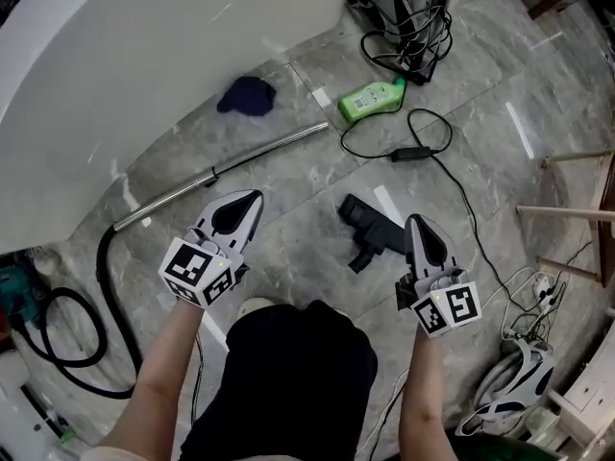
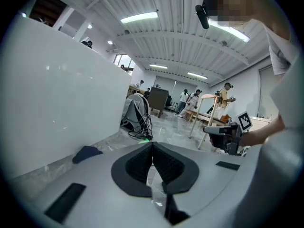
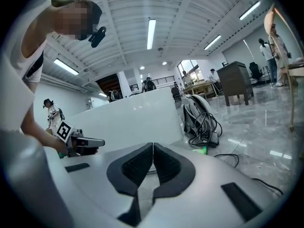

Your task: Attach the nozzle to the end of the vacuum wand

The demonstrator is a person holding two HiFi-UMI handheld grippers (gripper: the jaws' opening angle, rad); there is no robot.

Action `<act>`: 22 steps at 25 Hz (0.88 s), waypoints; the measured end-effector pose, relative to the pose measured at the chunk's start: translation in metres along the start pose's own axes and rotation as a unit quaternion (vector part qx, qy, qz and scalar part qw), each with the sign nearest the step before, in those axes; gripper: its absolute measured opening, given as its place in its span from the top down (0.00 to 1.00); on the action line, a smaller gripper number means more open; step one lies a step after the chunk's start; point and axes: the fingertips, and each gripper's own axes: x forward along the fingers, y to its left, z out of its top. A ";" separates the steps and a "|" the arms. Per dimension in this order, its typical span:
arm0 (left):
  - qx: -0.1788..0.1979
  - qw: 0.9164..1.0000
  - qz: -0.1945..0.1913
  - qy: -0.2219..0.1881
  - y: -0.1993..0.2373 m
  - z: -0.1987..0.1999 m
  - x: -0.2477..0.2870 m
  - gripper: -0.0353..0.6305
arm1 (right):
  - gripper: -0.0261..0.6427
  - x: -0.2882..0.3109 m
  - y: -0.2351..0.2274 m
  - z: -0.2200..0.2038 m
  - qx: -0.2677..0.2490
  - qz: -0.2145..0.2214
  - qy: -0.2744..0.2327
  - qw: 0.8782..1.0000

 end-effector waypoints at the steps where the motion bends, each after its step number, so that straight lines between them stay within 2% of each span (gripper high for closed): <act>1: 0.004 1.000 0.000 -0.001 0.006 -0.011 0.008 0.93 | 0.94 0.006 -0.003 -0.012 -0.006 0.009 0.002 1.000; 4: 0.014 1.000 0.002 -0.009 0.023 -0.041 0.031 0.93 | 0.94 0.022 -0.016 -0.049 -0.022 0.023 0.004 0.999; 9: 0.021 1.000 -0.011 -0.017 0.037 -0.085 0.055 0.93 | 0.94 0.037 -0.032 -0.097 -0.001 0.042 -0.011 0.999; 12: 0.030 0.999 -0.006 -0.022 0.046 -0.108 0.062 0.93 | 0.94 0.046 -0.034 -0.118 -0.018 0.064 0.000 0.998; 15: 0.015 0.999 -0.014 -0.030 0.050 -0.128 0.064 0.93 | 0.94 0.053 -0.035 -0.135 -0.049 0.080 0.008 0.996; 22: -0.005 0.998 -0.043 -0.035 0.031 -0.174 0.064 0.93 | 0.94 0.052 -0.038 -0.168 -0.060 0.075 0.000 0.995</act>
